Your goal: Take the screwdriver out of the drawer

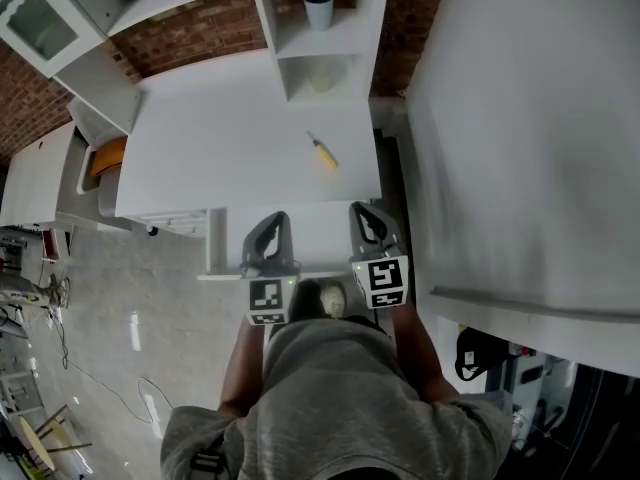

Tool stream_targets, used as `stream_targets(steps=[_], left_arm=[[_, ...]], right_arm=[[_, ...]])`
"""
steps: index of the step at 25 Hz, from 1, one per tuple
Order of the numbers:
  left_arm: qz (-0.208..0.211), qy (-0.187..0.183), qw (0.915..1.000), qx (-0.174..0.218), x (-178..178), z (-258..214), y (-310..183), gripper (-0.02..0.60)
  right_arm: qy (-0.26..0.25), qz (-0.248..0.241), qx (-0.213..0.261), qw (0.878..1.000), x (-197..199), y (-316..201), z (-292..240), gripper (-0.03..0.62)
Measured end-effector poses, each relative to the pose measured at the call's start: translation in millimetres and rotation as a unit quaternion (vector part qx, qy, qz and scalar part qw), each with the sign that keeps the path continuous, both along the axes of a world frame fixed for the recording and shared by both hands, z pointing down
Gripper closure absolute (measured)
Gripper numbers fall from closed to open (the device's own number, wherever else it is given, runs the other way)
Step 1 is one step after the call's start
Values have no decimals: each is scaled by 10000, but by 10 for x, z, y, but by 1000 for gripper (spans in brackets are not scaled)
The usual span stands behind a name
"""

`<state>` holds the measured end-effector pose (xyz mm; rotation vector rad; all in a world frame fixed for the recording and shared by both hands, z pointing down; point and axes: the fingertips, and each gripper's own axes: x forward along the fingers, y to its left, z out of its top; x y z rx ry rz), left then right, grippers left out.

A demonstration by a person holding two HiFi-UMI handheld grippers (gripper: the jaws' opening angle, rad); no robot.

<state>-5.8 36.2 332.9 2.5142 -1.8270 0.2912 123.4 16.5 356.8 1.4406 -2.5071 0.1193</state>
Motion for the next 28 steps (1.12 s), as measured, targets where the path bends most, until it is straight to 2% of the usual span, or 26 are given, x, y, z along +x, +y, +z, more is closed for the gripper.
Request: stream_targets(steps=[11, 28], left_arm=[[19, -39, 10000, 8, 26, 8, 211, 569], [61, -55, 10000, 26, 20, -12, 206, 569]], right_arm=[[44, 59, -7, 10000, 97, 243, 39, 591], [28, 16, 24, 10000, 53, 244, -6, 591]])
